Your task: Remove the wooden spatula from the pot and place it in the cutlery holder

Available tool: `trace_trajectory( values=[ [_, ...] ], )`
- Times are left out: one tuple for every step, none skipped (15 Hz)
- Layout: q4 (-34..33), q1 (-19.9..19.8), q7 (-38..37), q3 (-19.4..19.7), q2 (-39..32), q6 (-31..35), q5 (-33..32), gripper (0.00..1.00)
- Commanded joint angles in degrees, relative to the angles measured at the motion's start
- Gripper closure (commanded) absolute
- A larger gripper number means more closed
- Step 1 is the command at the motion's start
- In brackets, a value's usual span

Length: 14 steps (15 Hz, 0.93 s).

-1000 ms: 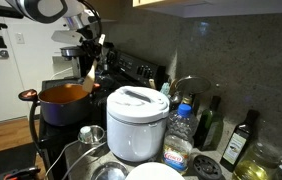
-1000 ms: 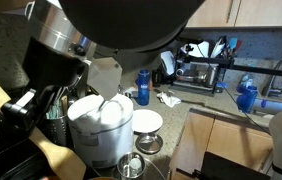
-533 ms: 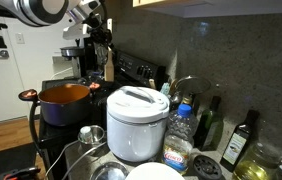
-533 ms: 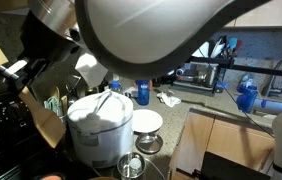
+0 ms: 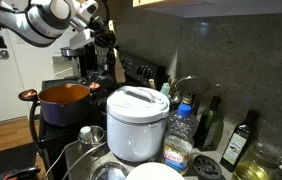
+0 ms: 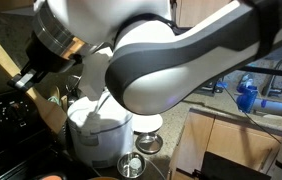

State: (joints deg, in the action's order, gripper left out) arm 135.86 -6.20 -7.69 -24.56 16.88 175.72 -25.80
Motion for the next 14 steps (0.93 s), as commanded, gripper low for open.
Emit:
trace_trajectory(
  values=[
    [1.6, -8.9, -6.5, -7.3, 1.7, 2.9, -7.7, 0.93],
    [1.7, -11.3, -8.1, -9.5, 2.2, 3.6, -10.0, 0.93],
    [1.6, -13.3, -9.6, -11.4, 2.5, 4.3, -11.8, 0.93],
    [1.3, -14.9, -10.8, -13.2, 2.6, 4.5, -13.0, 0.93],
    [0.7, -15.7, -11.3, -14.5, 2.0, 4.0, -13.6, 0.93],
    [0.1, -15.6, -11.3, -15.3, 0.9, 2.7, -13.3, 0.93],
    [-0.2, -12.4, -9.8, -14.4, -1.9, 0.5, -11.0, 0.93],
    [0.4, -13.7, -9.6, -13.9, 0.2, 2.1, -11.6, 0.75],
    [0.4, -13.1, -9.6, -14.2, -0.5, 1.6, -11.3, 0.75],
    [0.4, -12.6, -9.6, -14.2, -1.2, 1.5, -11.3, 0.75],
    [0.4, -12.5, -9.6, -14.3, -1.6, 1.5, -11.3, 0.75],
    [0.4, -12.5, -9.6, -14.3, -1.9, 1.5, -11.3, 0.75],
    [0.4, -12.5, -9.6, -14.3, -2.0, 1.5, -11.3, 0.75],
    [0.4, -12.5, -9.6, -14.3, -2.1, 1.5, -11.3, 0.75]
  ],
)
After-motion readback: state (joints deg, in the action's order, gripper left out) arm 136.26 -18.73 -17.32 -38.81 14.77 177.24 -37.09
